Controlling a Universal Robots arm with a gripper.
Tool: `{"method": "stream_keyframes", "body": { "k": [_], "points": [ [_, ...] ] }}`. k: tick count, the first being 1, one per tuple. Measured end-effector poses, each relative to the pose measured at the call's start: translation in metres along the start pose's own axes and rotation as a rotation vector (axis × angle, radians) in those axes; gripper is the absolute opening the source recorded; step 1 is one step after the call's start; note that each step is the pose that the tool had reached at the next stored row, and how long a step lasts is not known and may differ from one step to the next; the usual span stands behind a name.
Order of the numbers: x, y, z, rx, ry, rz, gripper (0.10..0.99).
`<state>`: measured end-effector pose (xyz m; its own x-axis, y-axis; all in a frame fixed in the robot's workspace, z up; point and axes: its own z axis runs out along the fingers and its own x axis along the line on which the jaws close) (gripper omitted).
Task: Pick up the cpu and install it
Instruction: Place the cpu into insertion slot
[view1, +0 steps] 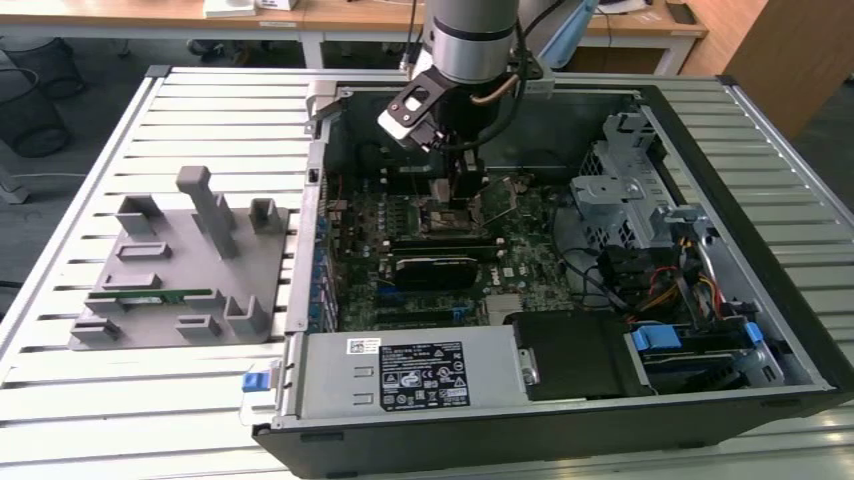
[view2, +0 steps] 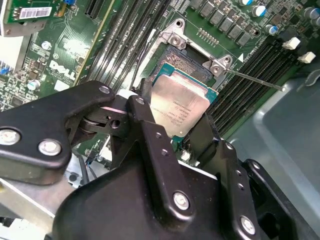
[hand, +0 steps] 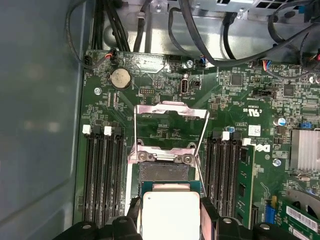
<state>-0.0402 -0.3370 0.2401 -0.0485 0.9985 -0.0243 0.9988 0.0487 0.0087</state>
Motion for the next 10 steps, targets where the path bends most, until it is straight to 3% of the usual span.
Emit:
{"method": "stream_keyframes", "body": {
  "k": [10],
  "points": [
    [0.0008, -0.0001, 0.0125, 0.0, -0.0001, 0.003, 0.541]
  ]
}}
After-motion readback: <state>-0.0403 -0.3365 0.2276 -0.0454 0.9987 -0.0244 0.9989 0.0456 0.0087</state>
